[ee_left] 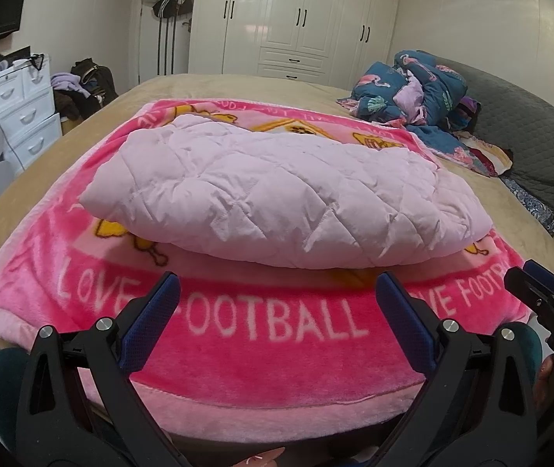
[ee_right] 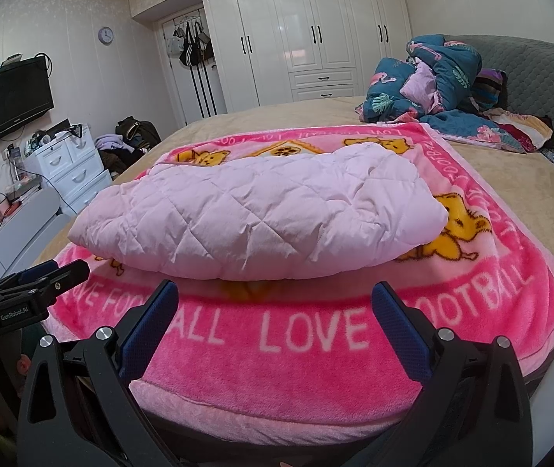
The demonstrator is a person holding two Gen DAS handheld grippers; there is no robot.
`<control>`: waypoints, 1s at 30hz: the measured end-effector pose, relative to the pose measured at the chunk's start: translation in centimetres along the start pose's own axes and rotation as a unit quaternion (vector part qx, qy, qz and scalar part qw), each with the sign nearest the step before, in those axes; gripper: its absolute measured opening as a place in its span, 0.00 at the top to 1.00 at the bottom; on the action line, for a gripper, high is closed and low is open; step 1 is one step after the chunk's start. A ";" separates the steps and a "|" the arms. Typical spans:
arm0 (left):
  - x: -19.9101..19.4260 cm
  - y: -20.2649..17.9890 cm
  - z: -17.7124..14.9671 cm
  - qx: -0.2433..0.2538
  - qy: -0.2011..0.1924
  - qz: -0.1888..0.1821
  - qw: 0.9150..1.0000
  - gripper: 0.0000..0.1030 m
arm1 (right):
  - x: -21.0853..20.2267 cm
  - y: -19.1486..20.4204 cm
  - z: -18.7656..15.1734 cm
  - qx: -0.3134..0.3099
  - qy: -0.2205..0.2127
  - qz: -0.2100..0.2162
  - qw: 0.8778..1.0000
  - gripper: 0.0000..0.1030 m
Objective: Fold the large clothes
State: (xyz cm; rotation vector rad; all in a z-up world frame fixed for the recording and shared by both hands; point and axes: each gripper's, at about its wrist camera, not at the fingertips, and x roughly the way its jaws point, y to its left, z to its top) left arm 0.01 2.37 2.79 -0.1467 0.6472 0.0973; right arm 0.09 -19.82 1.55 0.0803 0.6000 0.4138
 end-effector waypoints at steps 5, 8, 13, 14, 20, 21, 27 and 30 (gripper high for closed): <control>-0.1 0.3 0.0 -0.002 -0.001 0.004 1.000 0.09 | 0.0 0.0 0.0 0.000 -0.001 -0.001 1.000 0.04; -0.1 0.4 0.0 -0.002 -0.001 0.005 1.000 0.09 | 0.0 0.0 0.0 0.000 -0.001 -0.001 1.000 0.04; -0.1 0.4 0.0 -0.002 -0.001 0.005 1.000 0.09 | -0.1 0.0 0.0 0.000 -0.001 -0.001 1.000 0.04; -0.1 0.4 0.0 -0.001 -0.001 0.006 1.000 0.09 | -0.1 0.0 0.0 0.000 -0.001 -0.001 1.000 0.04; -0.3 0.3 0.0 0.000 -0.003 0.010 1.000 0.09 | -0.1 0.0 -0.1 0.000 -0.001 -0.002 1.000 0.04; -0.2 0.3 0.1 0.001 -0.002 0.009 1.000 0.09 | -0.1 0.0 -0.1 0.000 -0.001 -0.002 1.000 0.04; -0.4 0.1 0.1 0.006 -0.004 0.014 1.000 0.09 | -0.1 0.0 -0.1 0.000 -0.001 -0.002 1.000 0.04; -0.4 0.0 0.2 0.007 -0.005 0.018 1.000 0.09 | -0.1 0.0 -0.1 0.000 0.000 -0.002 1.000 0.04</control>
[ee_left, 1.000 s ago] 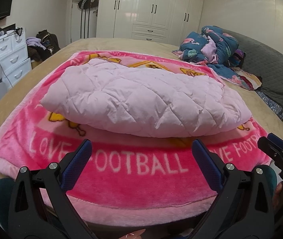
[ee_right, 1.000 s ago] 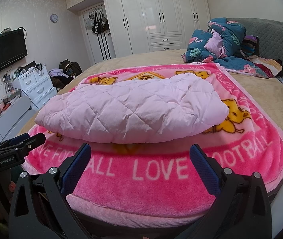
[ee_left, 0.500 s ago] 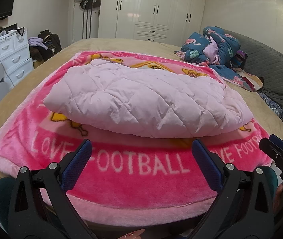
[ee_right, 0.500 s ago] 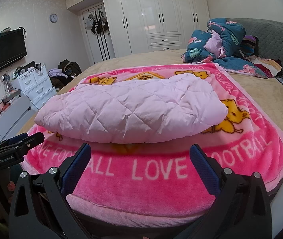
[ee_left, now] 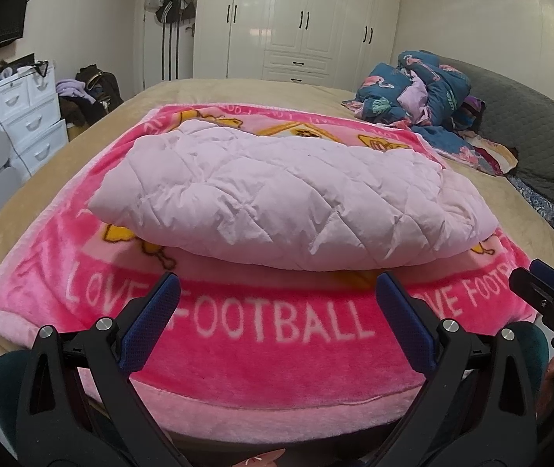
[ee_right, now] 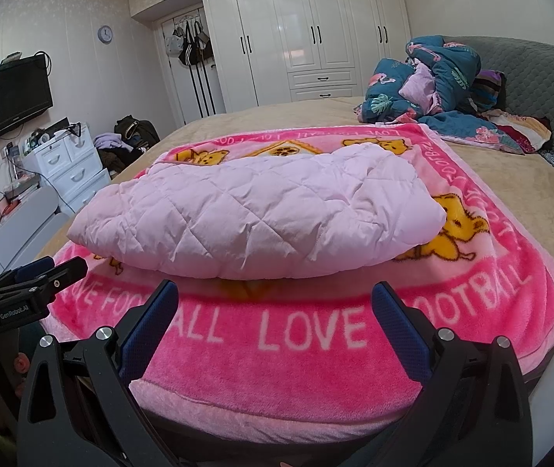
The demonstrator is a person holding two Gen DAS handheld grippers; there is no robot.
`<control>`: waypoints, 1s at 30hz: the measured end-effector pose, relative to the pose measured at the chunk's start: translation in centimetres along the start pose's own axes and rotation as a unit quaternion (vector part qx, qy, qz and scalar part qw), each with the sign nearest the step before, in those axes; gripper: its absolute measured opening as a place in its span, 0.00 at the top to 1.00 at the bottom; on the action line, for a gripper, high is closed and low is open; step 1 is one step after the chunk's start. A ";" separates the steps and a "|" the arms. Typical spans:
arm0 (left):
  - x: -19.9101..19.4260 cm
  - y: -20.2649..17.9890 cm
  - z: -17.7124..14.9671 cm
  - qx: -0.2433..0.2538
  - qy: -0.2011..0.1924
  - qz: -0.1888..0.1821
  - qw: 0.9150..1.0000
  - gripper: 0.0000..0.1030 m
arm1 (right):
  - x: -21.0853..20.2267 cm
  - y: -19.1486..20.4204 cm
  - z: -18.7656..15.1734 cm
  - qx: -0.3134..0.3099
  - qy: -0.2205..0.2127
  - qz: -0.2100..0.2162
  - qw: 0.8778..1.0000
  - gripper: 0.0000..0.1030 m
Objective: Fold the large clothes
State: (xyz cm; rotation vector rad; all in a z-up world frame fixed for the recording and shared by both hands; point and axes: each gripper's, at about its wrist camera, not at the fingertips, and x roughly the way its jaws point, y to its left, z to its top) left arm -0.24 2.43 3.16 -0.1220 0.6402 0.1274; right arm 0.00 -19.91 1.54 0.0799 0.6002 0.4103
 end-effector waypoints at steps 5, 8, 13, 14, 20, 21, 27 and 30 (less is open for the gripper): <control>0.0 -0.3 -0.1 -0.001 0.005 -0.011 1.000 0.09 | -0.3 0.0 -0.1 -0.002 0.000 -0.008 1.000 0.04; 0.3 -0.3 -0.3 0.000 0.013 -0.014 1.000 0.09 | -0.6 -0.4 -0.3 0.001 -0.002 -0.015 1.000 0.04; 1.1 1.1 -0.6 -0.019 0.026 -0.001 0.999 0.09 | -1.7 -2.8 -0.4 0.029 -0.016 -0.043 0.999 0.04; 1.3 1.9 -0.4 -0.031 0.030 0.004 0.999 0.09 | -2.2 -3.7 -0.4 0.038 -0.025 -0.055 0.997 0.04; 4.4 14.9 3.8 -0.101 0.028 0.102 0.989 0.09 | -5.4 -20.3 -2.6 0.175 -0.029 -0.270 0.946 0.04; 5.3 18.5 4.9 -0.114 0.024 0.135 0.984 0.09 | -5.9 -24.5 -4.0 0.198 -0.018 -0.336 0.921 0.04; 13.3 37.6 7.8 -0.160 0.092 0.290 0.939 0.09 | -9.4 -43.5 -13.8 0.358 0.076 -0.508 0.780 0.04; 17.8 43.9 7.1 -0.175 0.144 0.309 0.924 0.09 | -11.5 -47.3 -16.7 0.405 0.076 -0.526 0.744 0.04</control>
